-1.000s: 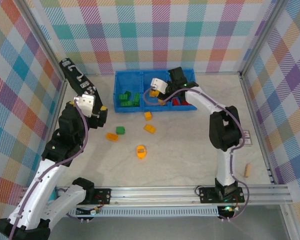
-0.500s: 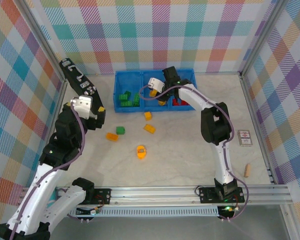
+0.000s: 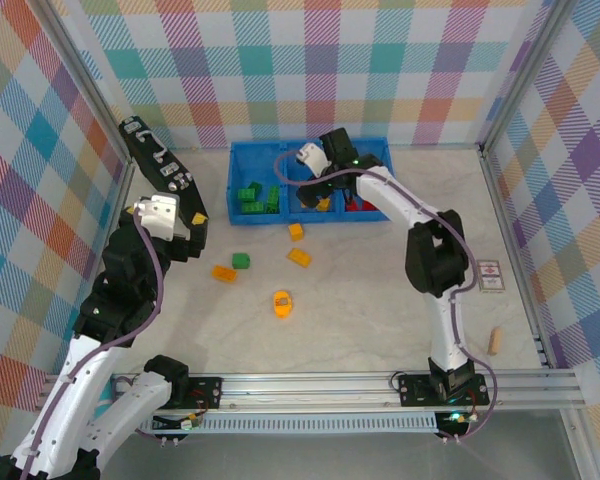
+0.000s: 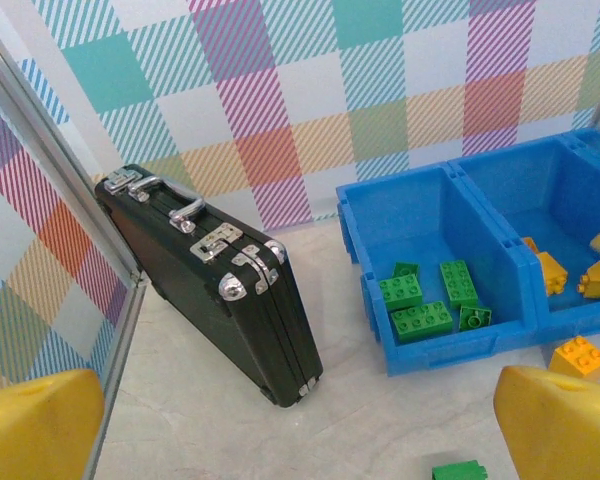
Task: Sort the legos into containers by color
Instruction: Place the lego in the container, then pick up the lego from the center of the table.
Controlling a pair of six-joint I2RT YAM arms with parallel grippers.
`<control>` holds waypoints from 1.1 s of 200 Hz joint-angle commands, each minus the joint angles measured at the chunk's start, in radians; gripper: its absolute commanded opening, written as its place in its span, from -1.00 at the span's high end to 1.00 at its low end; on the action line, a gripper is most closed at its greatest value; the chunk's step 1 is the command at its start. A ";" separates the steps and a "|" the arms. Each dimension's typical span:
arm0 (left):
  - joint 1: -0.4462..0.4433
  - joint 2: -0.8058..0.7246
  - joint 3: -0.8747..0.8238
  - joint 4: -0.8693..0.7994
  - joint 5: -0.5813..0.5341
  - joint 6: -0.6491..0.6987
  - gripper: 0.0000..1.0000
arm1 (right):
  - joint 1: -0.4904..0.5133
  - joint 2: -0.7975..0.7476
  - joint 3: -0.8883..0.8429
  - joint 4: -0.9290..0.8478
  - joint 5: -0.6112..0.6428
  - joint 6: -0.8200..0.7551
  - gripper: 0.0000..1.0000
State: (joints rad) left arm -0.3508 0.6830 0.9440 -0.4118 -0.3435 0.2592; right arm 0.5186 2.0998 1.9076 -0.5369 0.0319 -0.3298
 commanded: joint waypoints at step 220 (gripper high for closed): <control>0.013 -0.029 0.026 0.019 -0.035 0.012 -1.00 | 0.193 0.116 -0.138 0.005 0.112 0.539 -0.49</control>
State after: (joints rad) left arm -0.3508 0.6468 0.9470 -0.4126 -0.3584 0.2562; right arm 0.7177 2.1807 1.7176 -0.5278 0.1429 0.2417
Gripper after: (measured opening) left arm 0.999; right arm 0.755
